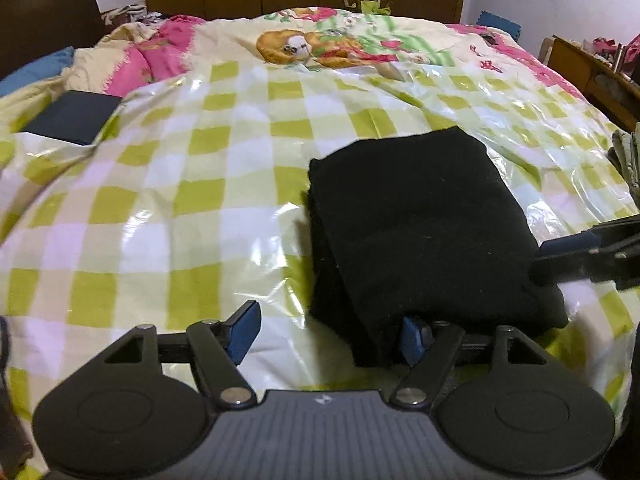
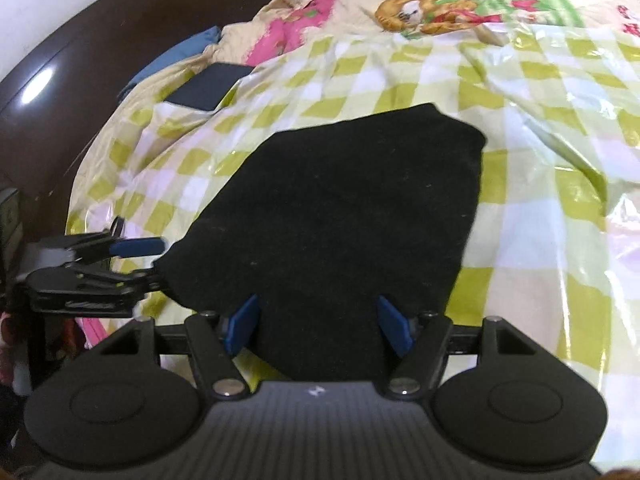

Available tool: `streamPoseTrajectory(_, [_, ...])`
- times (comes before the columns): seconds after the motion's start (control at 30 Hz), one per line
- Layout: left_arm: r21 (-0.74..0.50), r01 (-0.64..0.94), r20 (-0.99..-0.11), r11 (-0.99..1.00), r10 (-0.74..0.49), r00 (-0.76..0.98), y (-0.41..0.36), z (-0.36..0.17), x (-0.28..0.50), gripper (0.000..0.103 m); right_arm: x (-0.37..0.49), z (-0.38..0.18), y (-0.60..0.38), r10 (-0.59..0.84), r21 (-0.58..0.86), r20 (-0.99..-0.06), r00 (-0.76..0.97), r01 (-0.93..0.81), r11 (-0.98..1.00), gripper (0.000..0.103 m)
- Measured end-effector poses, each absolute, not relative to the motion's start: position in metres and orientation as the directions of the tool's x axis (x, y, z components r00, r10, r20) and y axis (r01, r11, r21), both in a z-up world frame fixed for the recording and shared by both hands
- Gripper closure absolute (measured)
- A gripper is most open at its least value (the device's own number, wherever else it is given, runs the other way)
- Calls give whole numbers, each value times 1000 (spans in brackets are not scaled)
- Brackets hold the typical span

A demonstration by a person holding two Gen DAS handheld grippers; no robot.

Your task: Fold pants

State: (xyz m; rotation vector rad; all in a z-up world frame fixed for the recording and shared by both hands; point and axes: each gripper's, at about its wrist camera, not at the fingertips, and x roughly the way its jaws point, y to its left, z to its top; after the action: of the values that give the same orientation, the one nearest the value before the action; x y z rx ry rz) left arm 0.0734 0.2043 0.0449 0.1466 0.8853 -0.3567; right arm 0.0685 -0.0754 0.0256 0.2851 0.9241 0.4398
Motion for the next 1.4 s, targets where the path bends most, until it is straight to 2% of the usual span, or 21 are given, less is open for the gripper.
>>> streamPoseTrajectory(0.13, [85, 406, -766, 910, -201, 610, 195, 64, 53, 18, 66, 28, -72, 476, 406, -695, 539, -251, 878, 34])
streamPoseTrajectory(0.23, [172, 390, -792, 905, -108, 601, 200, 64, 43, 18, 72, 22, -64, 476, 384, -700, 532, -281, 879, 33])
streamPoseTrajectory(0.33, [131, 344, -772, 930, -122, 624, 204, 74, 44, 18, 76, 13, -57, 459, 353, -712, 532, -294, 888, 31])
streamPoseTrajectory(0.43, [25, 347, -722, 938, -223, 655, 196, 90, 54, 18, 74, 17, -60, 466, 363, -702, 539, -293, 885, 31])
streamPoseTrajectory(0.53, [22, 381, -706, 924, -256, 660, 171, 87, 70, 18, 73, 24, -72, 462, 380, -681, 568, -266, 886, 32])
streamPoseTrajectory(0.73, [77, 367, -813, 927, -154, 562, 139, 22, 101, 16, 81, 16, -91, 436, 401, -694, 573, -194, 895, 32])
streamPoseTrajectory(1.03, [250, 455, -777, 854, -103, 621, 109, 33, 94, 17, 87, 0, -96, 422, 412, -722, 549, -150, 899, 31])
streamPoseTrajectory(1.13, [271, 467, -776, 842, -96, 624, 101, 34, 97, 21, 89, -1, -98, 426, 421, -723, 544, -142, 896, 31])
streamPoseTrajectory(1.4, [272, 472, -782, 838, -94, 616, 100, 33, 100, 22, 93, -9, -101, 438, 453, -725, 531, -112, 885, 29])
